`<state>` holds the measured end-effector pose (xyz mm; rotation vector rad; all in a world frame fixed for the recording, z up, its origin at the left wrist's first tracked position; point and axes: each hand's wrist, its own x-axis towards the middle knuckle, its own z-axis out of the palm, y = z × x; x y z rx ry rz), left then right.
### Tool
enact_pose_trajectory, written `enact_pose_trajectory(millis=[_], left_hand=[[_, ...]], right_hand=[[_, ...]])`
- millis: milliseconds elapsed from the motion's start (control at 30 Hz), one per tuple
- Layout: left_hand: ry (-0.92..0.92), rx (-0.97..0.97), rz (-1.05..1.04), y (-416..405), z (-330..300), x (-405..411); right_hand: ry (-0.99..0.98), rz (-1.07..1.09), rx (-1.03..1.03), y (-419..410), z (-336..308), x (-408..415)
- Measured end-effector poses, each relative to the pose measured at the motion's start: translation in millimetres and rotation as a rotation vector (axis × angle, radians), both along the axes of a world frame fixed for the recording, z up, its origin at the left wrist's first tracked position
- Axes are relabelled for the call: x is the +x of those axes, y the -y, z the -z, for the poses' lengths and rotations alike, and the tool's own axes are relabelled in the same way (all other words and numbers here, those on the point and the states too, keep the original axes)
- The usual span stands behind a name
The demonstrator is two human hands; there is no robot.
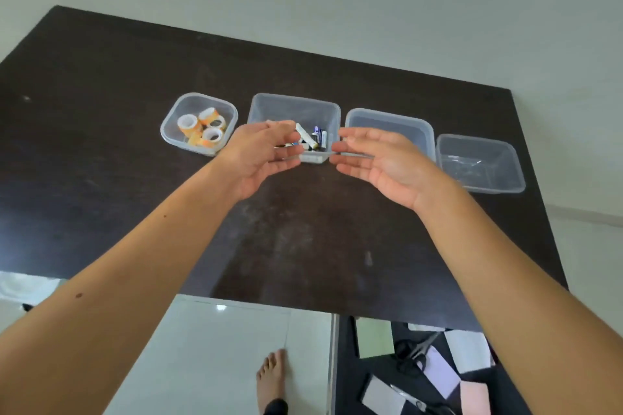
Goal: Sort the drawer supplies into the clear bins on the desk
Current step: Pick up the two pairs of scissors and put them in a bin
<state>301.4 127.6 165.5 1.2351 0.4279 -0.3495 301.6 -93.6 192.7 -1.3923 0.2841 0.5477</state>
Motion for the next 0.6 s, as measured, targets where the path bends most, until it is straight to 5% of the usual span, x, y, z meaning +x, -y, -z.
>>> enact_pose_trajectory(millis=[600], left_hand=[[-0.16, 0.002, 0.223, 179.3, 90.2, -268.2]], right_hand=[[-0.113, -0.102, -0.076, 230.8, 89.4, -261.7]])
